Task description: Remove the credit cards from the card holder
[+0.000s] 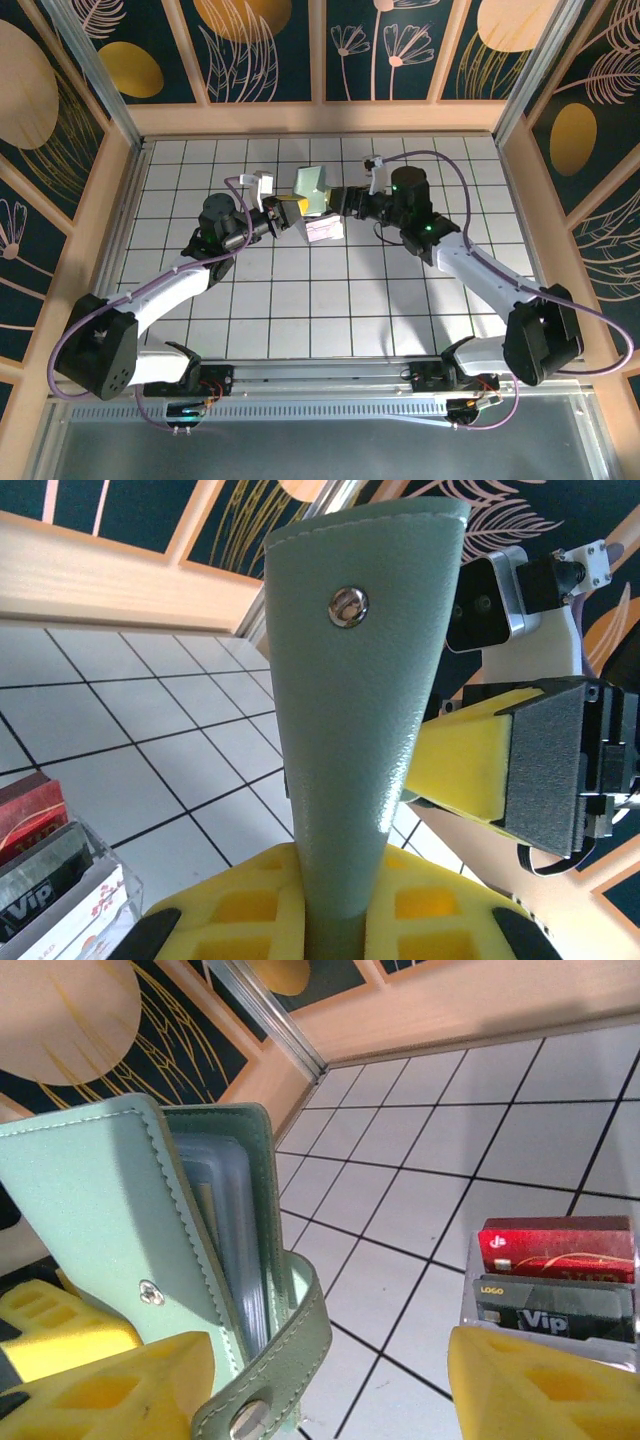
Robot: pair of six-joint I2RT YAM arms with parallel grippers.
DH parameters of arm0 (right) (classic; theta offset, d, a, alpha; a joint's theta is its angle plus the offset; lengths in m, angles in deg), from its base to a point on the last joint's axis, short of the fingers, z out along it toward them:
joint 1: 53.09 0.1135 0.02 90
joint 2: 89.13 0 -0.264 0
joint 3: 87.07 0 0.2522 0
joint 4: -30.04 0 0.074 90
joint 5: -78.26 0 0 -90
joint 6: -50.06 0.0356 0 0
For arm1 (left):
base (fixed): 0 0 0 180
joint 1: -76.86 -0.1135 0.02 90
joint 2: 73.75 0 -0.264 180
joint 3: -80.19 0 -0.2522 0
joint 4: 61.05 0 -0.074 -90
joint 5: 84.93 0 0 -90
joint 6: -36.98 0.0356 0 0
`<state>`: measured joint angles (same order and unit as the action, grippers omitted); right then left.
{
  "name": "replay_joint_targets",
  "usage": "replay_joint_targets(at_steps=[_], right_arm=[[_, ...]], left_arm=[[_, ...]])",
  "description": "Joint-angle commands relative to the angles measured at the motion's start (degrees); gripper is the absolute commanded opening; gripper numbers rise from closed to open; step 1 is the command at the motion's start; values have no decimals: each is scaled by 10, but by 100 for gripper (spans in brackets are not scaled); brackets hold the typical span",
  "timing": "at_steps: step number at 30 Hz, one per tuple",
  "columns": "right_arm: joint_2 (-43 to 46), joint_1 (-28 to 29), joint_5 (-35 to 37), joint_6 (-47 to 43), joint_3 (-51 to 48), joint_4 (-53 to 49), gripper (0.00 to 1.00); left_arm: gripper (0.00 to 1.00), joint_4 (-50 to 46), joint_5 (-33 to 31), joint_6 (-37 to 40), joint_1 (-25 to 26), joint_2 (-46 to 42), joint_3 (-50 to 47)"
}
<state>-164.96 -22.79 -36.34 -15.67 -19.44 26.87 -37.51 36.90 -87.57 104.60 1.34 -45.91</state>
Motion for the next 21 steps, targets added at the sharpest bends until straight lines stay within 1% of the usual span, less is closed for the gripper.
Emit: replay_joint_targets(at_steps=[1, 4, 9, 13, 15, 17, 21], right_arm=[[29, -5, -24, -14, -10, 19, 59], [46, -10, -45, -24, -22, 30, 53], [69, -19, -121, -44, -39, 56, 53], [79, -20, -157, -67, -44, 59, 52], [82, -20, -178, -70, -47, 66, 51], [84, -20, -195, -71, -53, 78, 48], [92, -22, -219, -75, -64, 97, 38]], left_arm=[[0, 59, 39, -4, -2, -18, 9], [0, 74, 72, -4, -2, -17, 9], [0, 82, 110, -1, -2, -28, 10], [0, 94, 142, 4, -2, -40, 8], [0, 95, 147, 8, -2, -48, 7], [0, 95, 150, 12, -2, -54, 6], [0, 110, 174, 11, -2, -59, 4]])
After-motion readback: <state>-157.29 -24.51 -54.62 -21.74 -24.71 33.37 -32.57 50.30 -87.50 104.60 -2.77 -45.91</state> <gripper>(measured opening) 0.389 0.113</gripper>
